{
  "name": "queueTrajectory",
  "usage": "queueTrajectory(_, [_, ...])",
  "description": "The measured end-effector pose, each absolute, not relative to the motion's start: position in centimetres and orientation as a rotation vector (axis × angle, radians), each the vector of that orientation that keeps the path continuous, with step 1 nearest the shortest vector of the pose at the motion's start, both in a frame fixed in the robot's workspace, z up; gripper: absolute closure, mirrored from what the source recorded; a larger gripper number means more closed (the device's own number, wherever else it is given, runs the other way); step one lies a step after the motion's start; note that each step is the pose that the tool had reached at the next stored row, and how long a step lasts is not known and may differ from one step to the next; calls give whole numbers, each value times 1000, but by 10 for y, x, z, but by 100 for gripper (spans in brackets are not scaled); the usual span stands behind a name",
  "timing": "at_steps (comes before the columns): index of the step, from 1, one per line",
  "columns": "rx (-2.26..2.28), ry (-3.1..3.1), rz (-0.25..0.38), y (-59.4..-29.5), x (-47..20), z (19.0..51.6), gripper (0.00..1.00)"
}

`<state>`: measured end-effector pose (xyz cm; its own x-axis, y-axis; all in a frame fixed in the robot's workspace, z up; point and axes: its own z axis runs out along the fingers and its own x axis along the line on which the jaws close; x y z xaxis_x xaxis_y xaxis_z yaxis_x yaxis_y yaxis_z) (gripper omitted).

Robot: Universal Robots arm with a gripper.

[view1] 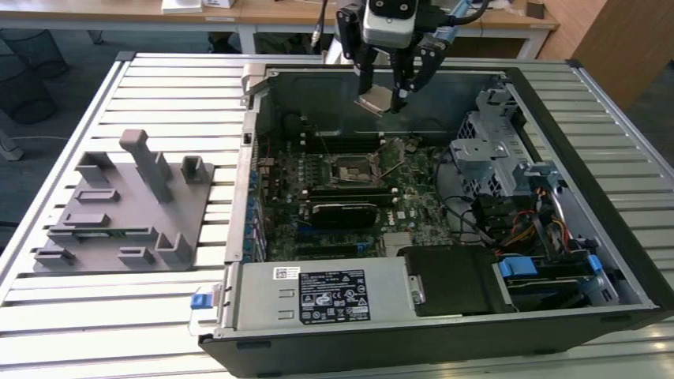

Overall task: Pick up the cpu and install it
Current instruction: 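Place the cpu into insertion slot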

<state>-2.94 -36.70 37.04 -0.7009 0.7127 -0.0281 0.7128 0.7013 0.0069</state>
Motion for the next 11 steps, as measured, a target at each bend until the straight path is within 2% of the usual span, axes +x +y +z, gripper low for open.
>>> queueTrajectory(11, [1408,2776,-13,-367,-29,369,46])
